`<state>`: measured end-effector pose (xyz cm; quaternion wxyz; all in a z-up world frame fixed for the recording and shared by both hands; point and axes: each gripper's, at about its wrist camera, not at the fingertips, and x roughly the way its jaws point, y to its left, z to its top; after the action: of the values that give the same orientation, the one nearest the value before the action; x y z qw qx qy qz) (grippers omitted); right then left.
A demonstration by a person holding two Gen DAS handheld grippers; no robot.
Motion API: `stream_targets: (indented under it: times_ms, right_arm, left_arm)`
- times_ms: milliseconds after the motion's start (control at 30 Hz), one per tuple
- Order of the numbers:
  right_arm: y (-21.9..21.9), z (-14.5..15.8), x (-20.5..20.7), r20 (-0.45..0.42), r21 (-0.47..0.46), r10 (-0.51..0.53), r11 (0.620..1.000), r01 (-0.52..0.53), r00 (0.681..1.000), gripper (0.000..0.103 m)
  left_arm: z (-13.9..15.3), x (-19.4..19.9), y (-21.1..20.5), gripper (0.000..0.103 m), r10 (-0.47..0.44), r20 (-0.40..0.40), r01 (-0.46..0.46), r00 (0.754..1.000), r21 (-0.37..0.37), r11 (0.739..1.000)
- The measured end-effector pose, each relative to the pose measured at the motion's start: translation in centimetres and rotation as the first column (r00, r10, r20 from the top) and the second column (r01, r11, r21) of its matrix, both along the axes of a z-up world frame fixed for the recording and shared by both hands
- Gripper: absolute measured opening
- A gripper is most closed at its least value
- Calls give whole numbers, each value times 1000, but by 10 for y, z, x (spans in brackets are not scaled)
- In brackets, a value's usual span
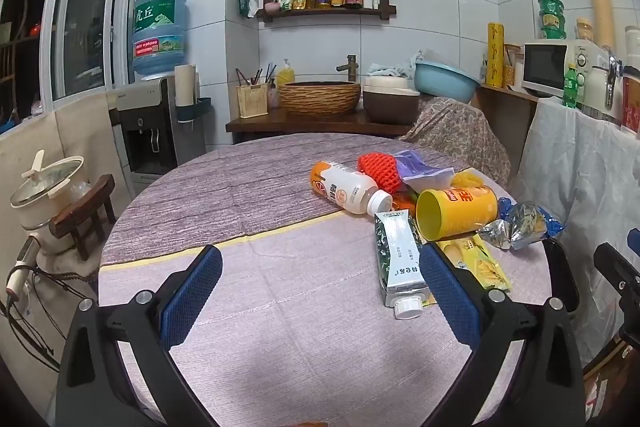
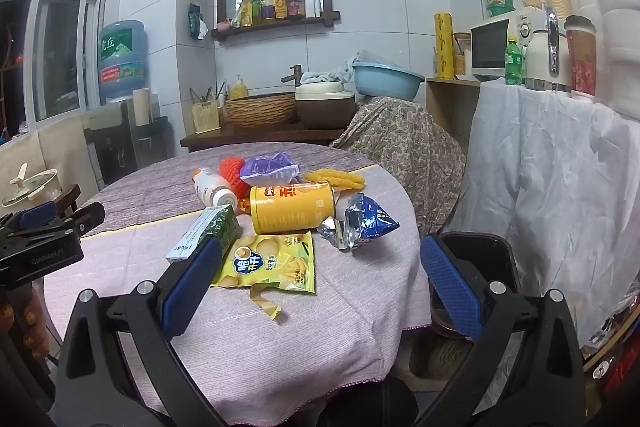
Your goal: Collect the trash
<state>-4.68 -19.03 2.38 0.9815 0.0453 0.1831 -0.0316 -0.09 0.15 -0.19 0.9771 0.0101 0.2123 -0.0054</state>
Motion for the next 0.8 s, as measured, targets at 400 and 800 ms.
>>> stream_targets:
  times_ms: [400, 800]
  right_arm:
    - [0, 1, -1, 3, 0, 0, 1000, 0, 1000, 98]
    - [1, 1, -1, 3, 0, -1, 1000, 1, 1000, 98]
  left_arm:
    - [0, 3, -2, 98, 0, -2, 0, 1000, 5, 1000]
    - [0, 3, -2, 98, -1, -1, 1, 1000, 6, 1000]
